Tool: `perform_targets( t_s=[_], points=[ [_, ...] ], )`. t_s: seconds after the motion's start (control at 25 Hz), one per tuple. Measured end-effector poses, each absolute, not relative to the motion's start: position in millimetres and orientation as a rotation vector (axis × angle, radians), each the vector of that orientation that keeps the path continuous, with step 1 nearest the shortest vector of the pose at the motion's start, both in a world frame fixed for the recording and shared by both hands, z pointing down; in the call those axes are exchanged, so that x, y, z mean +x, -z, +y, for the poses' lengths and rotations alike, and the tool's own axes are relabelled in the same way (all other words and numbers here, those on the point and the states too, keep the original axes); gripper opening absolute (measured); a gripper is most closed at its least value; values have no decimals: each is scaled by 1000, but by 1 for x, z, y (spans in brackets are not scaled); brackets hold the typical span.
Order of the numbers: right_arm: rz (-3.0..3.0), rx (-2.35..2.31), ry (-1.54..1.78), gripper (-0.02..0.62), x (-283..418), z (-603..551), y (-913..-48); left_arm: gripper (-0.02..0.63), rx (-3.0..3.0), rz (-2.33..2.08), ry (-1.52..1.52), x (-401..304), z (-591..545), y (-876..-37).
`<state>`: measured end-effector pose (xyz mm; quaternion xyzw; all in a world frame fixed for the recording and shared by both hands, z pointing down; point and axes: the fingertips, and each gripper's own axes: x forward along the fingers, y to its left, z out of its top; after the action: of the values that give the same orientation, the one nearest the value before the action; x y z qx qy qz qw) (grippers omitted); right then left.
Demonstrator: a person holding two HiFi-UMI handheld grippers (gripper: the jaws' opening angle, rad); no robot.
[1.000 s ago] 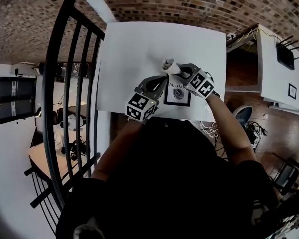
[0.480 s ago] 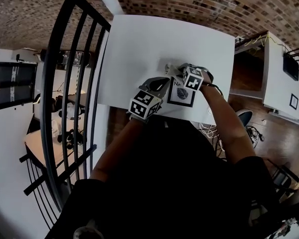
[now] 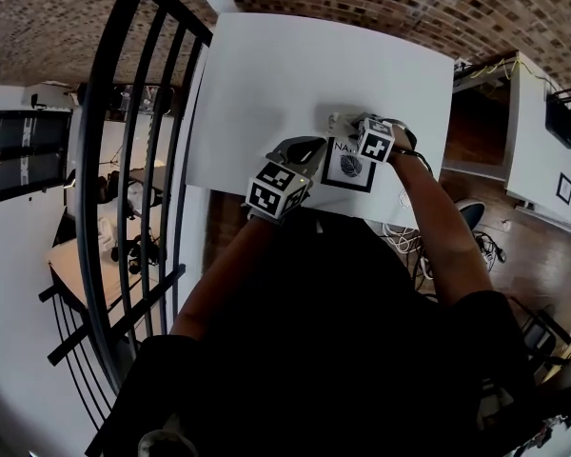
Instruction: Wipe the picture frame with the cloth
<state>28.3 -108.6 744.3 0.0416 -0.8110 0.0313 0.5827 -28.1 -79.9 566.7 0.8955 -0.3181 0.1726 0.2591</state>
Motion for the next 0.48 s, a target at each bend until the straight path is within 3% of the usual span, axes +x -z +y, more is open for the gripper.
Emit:
perform_targets(
  t_s=[0.48],
  points=[
    [-1806,189,-125,92,103,-99,-746,0,2467,-784,-481,0,-77,-560]
  ],
)
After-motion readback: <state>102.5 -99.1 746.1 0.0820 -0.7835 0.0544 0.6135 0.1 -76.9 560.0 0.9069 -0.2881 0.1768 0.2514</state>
